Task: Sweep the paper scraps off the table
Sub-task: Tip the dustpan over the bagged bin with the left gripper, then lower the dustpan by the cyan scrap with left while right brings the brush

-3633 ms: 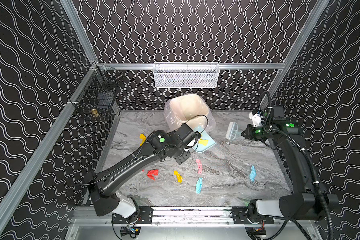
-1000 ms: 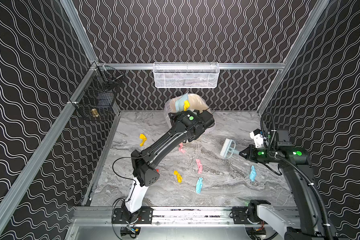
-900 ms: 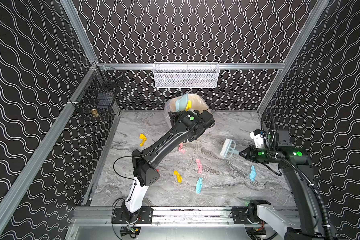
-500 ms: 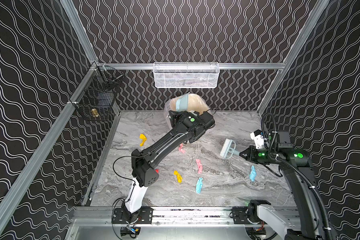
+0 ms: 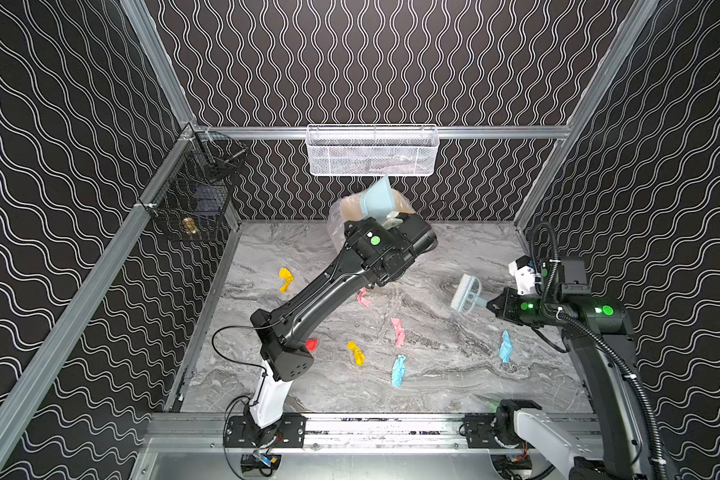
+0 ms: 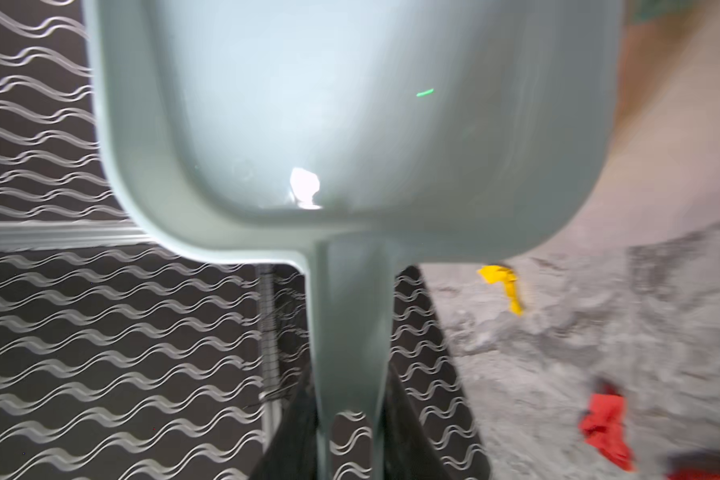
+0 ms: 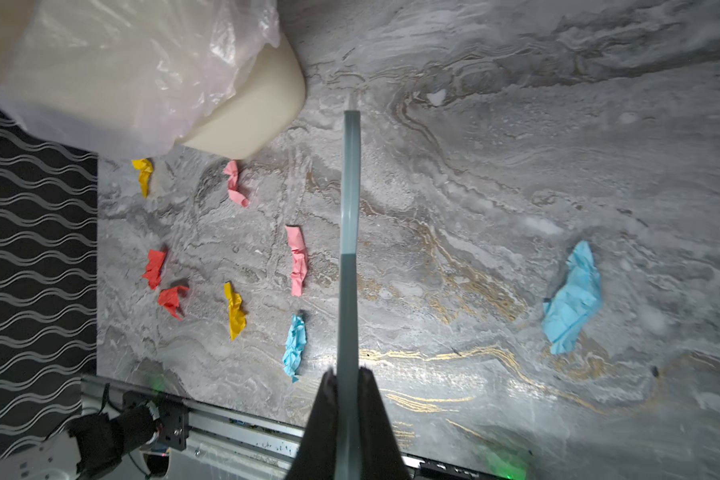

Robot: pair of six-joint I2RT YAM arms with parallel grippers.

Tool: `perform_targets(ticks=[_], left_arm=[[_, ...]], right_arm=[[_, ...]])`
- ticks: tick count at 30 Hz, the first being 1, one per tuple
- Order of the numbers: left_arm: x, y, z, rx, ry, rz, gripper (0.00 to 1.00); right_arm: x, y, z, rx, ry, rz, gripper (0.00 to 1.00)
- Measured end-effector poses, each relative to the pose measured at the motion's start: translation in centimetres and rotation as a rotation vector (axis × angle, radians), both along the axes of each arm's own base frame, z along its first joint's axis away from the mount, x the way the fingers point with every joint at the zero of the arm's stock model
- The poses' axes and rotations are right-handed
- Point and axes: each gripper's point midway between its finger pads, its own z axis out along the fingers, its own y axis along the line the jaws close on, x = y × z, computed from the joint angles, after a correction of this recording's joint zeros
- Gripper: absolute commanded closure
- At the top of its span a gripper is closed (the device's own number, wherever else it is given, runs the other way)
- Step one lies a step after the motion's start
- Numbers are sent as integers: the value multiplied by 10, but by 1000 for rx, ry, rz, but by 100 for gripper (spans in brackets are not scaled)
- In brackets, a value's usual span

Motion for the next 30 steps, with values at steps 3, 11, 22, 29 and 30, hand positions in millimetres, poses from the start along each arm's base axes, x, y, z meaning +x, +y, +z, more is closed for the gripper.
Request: perform_targets(ticks=[3, 11, 22, 29, 30], left_arm=[[-12, -19, -17, -77, 68, -51, 100], [-61, -80, -66, -270, 290, -200, 100], [-122, -114, -138, -430, 582, -333, 100], [-138, -128, -174, -486, 689, -370, 100], [-140, -130, -178, -491, 701, -373, 100]], right_arm=[[-6, -12, -6, -43, 39, -70, 100], [-29, -45, -24, -137, 140, -282, 100], [-56, -104, -37, -315, 304, -631, 100], [-78, -132, -64, -359, 450, -766, 100], [-80, -133, -68, -361, 473, -770, 100]])
